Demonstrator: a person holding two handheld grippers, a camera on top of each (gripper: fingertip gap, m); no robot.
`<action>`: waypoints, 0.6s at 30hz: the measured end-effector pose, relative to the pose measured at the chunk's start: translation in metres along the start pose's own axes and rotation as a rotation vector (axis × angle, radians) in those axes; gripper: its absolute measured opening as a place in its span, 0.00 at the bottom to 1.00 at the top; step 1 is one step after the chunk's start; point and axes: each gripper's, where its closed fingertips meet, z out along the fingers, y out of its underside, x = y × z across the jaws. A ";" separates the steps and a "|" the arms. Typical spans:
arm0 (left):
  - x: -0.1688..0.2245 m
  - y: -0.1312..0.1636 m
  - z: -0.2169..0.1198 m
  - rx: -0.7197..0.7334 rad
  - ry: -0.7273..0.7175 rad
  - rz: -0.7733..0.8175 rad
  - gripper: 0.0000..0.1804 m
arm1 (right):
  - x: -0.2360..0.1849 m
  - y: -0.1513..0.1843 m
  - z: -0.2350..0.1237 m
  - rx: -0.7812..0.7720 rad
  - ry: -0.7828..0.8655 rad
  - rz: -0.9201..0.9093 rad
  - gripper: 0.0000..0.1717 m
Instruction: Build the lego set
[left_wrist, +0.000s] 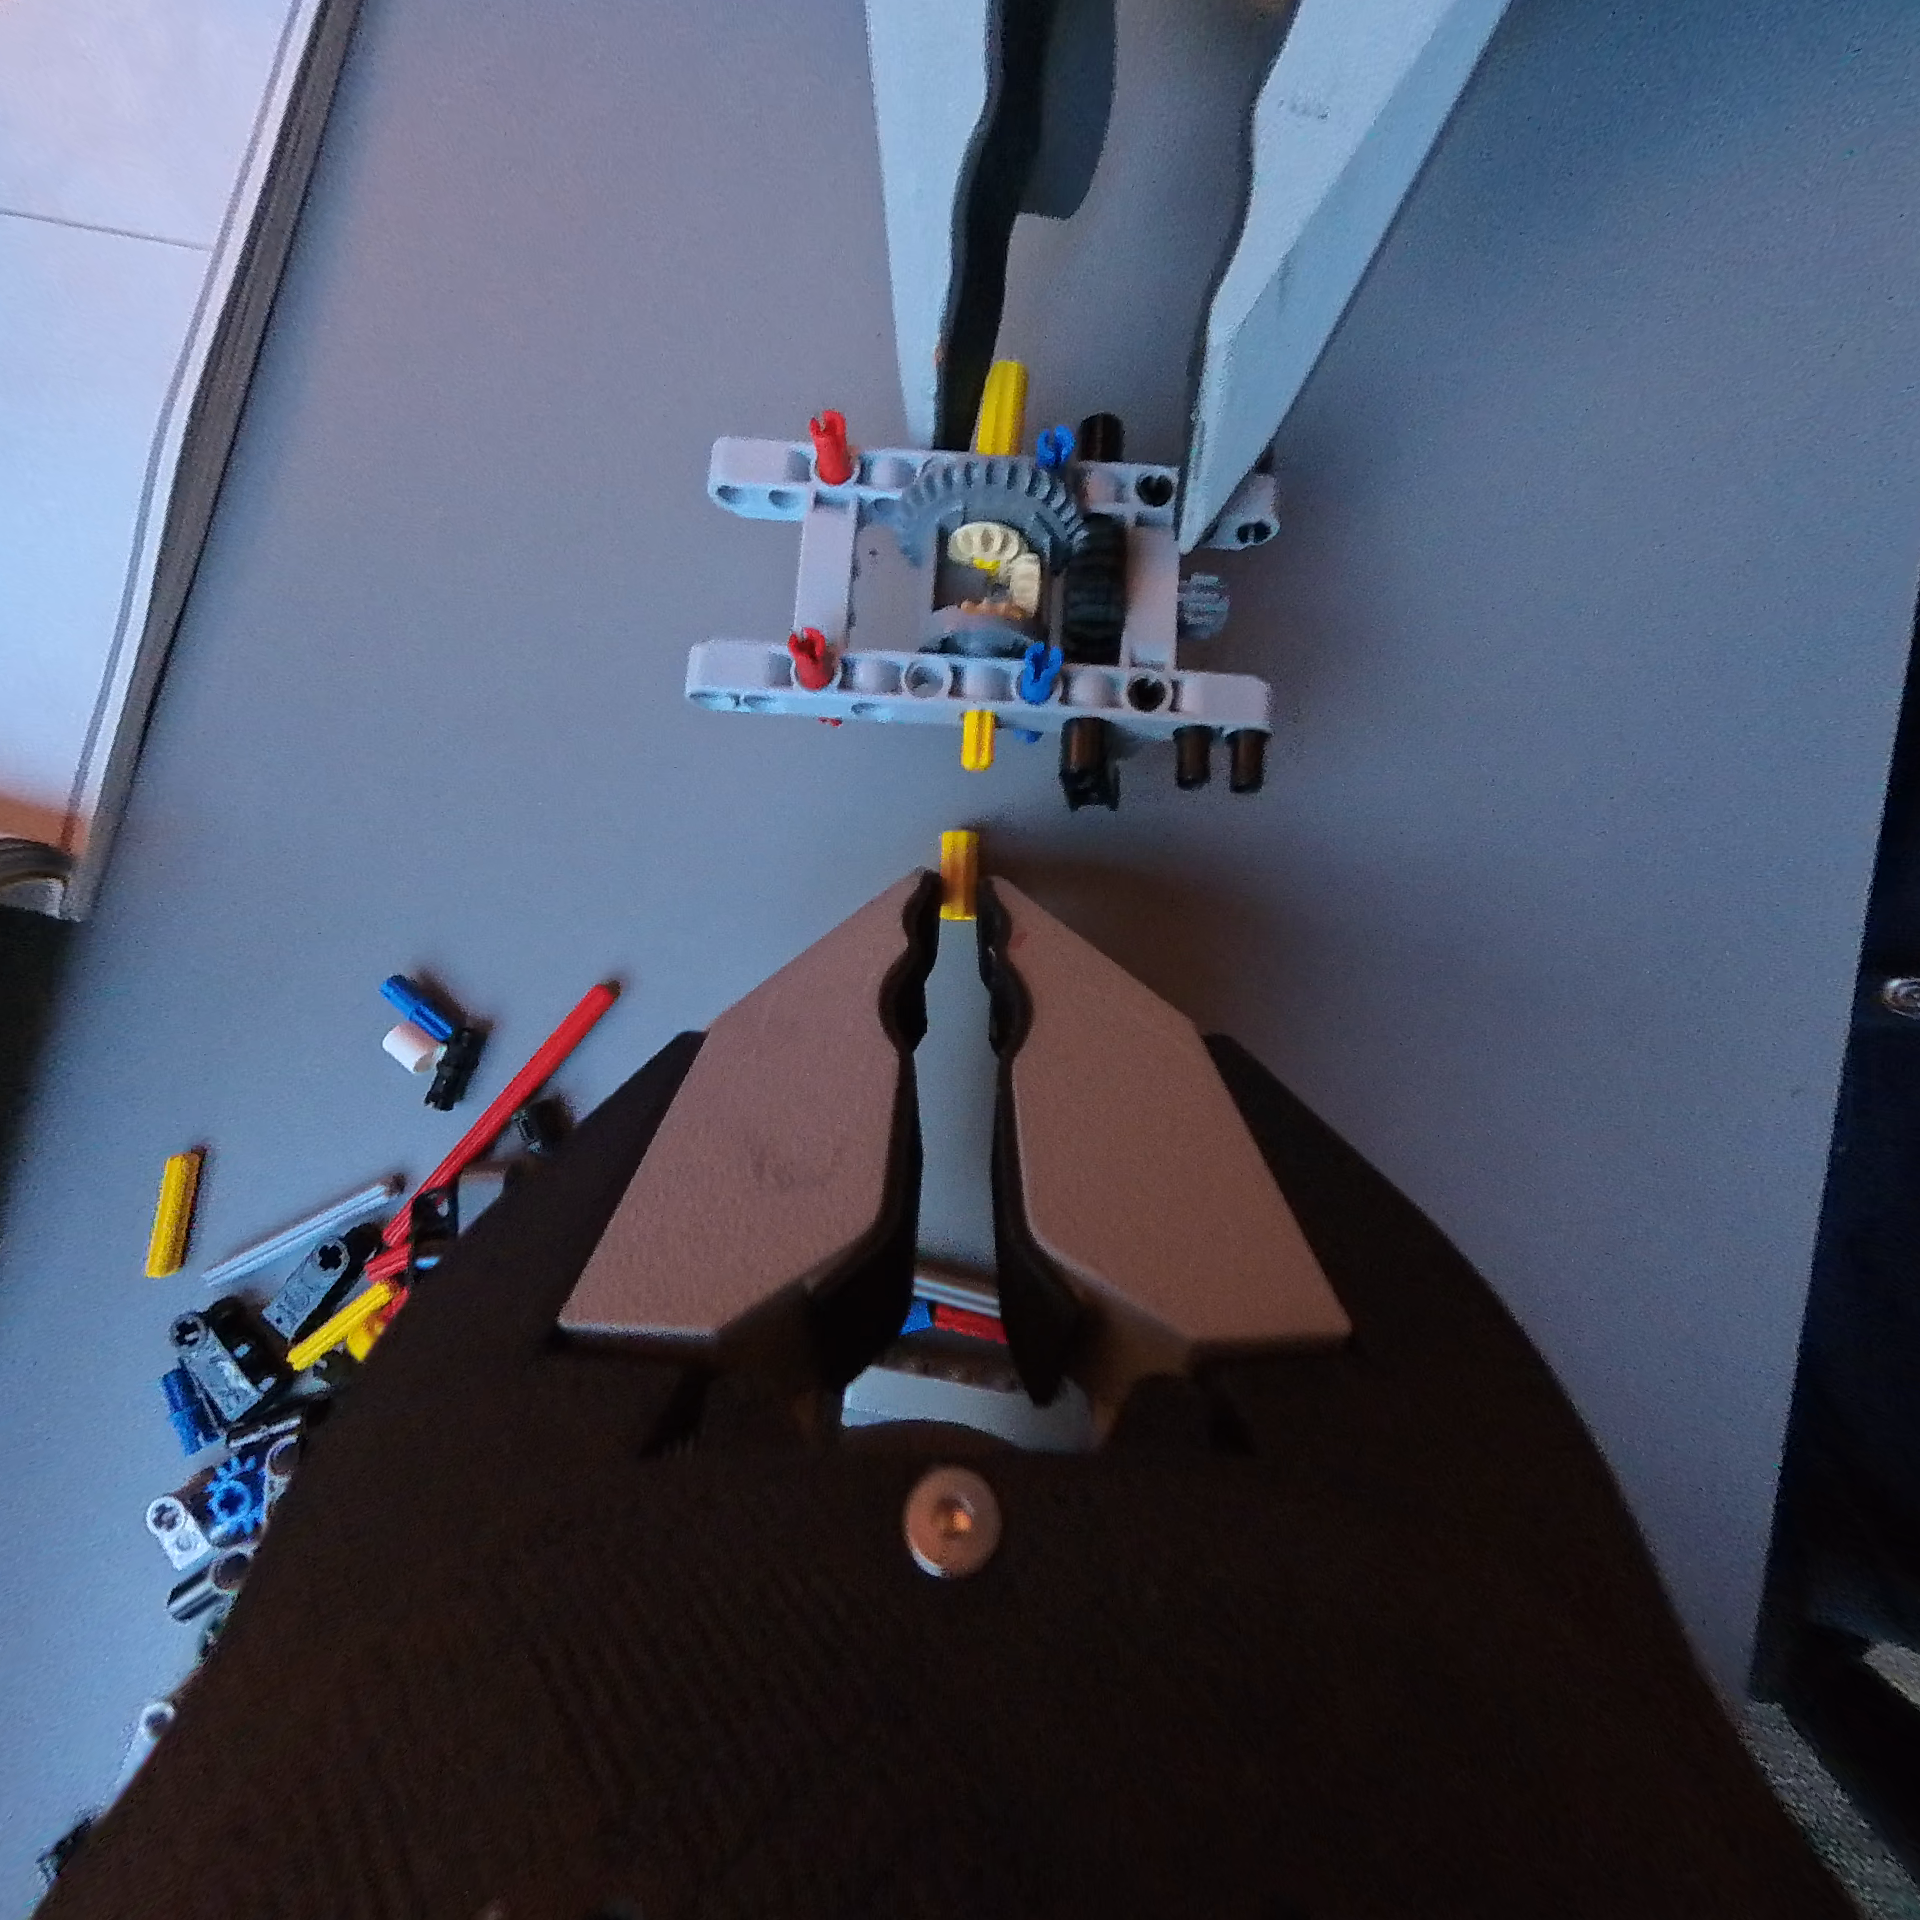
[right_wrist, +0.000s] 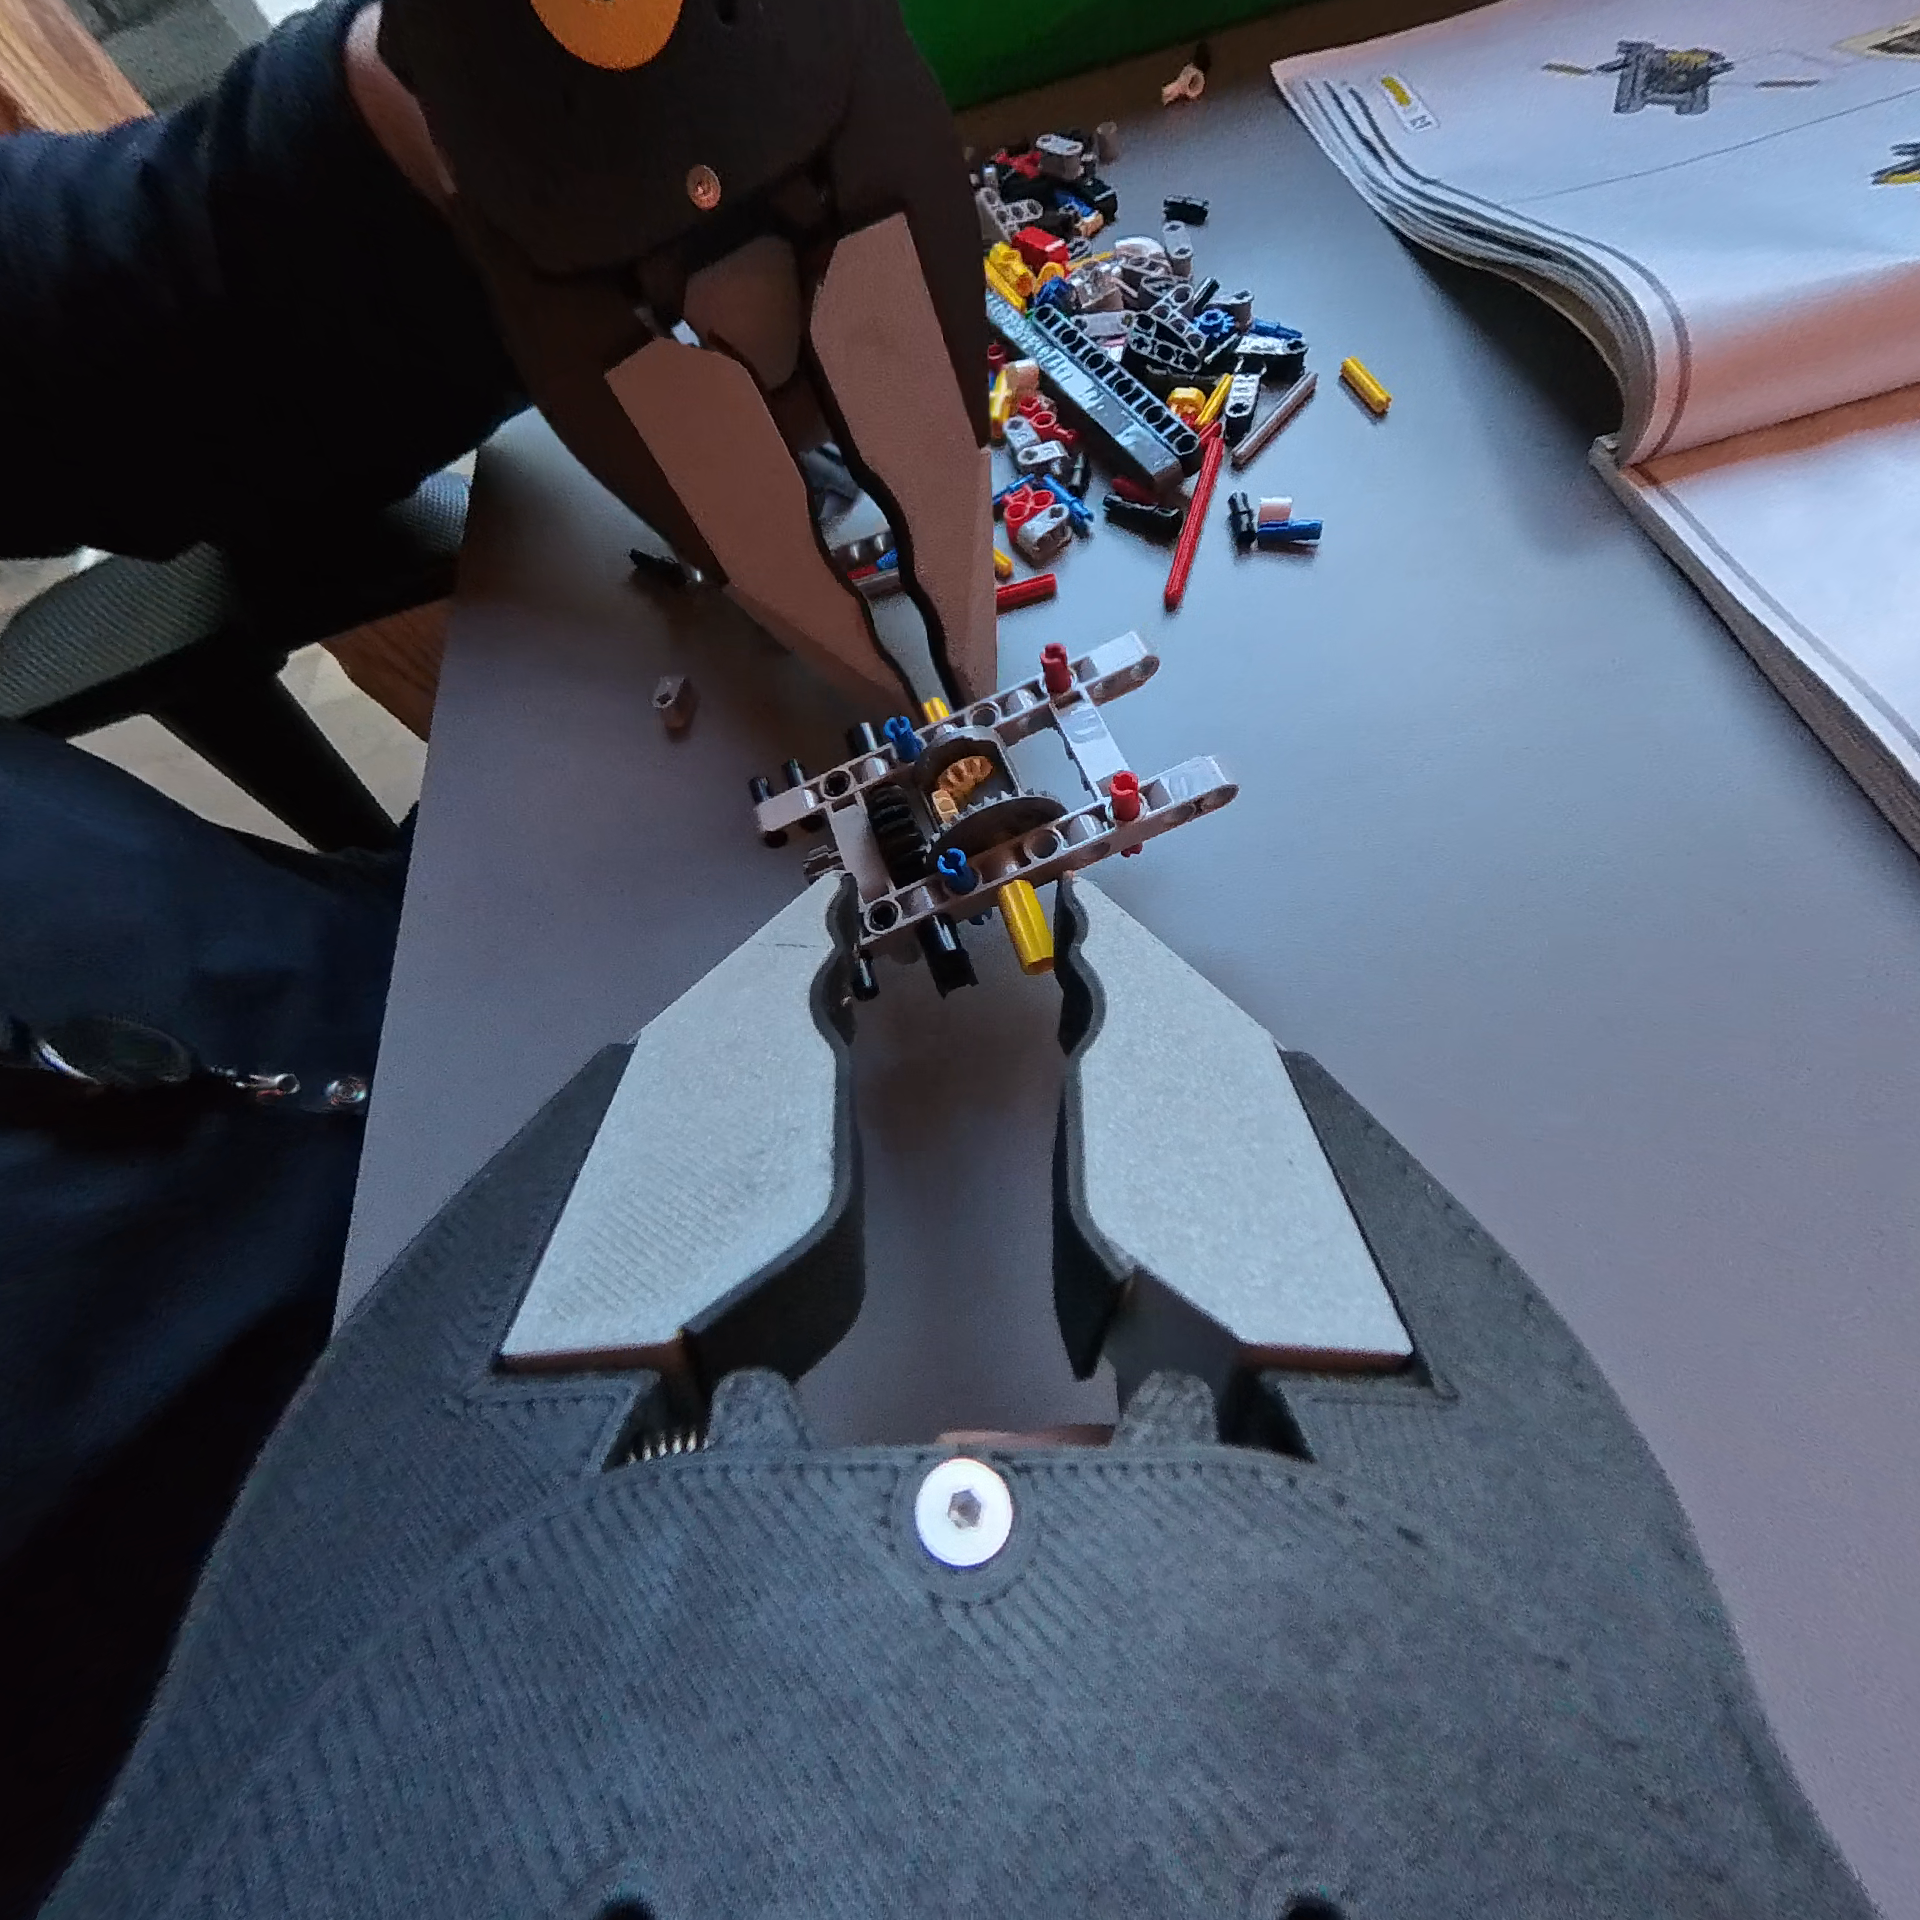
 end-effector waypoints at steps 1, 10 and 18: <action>0.001 -0.001 0.000 0.000 0.000 0.011 0.02 | -0.001 0.000 0.000 -0.003 0.002 -0.008 0.20; -0.009 -0.003 -0.010 0.033 -0.038 0.015 0.02 | -0.002 0.007 0.006 -0.060 0.013 -0.035 0.20; -0.006 0.003 -0.011 -0.016 -0.039 0.039 0.02 | 0.000 0.003 0.002 -0.024 0.004 0.001 0.11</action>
